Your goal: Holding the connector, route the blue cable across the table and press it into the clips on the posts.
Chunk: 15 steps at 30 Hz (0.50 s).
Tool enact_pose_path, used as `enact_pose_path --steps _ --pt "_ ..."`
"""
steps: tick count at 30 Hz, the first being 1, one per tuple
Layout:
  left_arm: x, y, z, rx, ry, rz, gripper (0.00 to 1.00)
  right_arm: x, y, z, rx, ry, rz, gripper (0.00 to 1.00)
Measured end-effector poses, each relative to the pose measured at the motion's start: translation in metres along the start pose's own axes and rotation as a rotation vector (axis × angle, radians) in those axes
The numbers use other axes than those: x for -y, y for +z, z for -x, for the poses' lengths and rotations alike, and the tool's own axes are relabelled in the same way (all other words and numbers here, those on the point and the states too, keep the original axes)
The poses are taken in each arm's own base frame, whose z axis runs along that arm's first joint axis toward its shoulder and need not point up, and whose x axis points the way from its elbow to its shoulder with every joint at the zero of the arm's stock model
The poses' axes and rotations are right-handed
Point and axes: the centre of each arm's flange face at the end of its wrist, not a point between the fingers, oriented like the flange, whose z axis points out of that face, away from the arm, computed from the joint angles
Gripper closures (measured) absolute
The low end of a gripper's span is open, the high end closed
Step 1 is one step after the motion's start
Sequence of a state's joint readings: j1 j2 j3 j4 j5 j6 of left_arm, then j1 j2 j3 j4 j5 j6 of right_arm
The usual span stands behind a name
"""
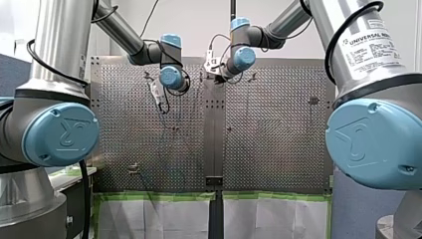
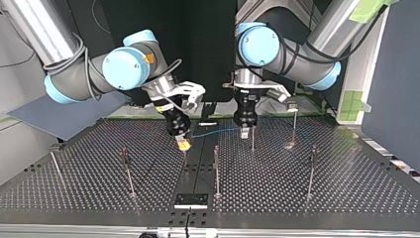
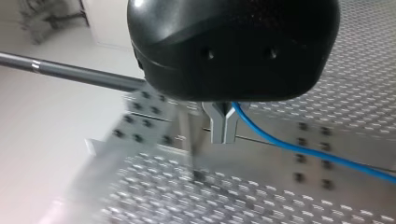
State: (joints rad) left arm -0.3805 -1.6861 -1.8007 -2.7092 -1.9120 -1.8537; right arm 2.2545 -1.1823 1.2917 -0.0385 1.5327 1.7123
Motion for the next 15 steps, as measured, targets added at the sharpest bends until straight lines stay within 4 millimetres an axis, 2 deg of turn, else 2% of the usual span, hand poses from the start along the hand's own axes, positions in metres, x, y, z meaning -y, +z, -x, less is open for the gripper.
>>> enact_pose_path --steps 4,7,9,15 --pt "0.007 0.000 0.028 0.042 -0.017 -0.027 0.99 -0.001 -0.001 -0.004 -0.009 0.000 0.001 1.00" --pt "0.011 0.000 0.040 0.057 -0.022 -0.048 0.99 -0.002 -0.001 -0.005 -0.013 0.001 0.002 1.00" --pt "0.011 0.001 0.038 0.053 -0.018 -0.052 0.99 -0.003 0.000 -0.006 -0.015 0.001 -0.001 1.00" --pt "0.007 0.013 0.015 0.025 0.004 -0.045 0.99 -0.004 0.003 -0.009 -0.025 0.004 -0.045 1.00"
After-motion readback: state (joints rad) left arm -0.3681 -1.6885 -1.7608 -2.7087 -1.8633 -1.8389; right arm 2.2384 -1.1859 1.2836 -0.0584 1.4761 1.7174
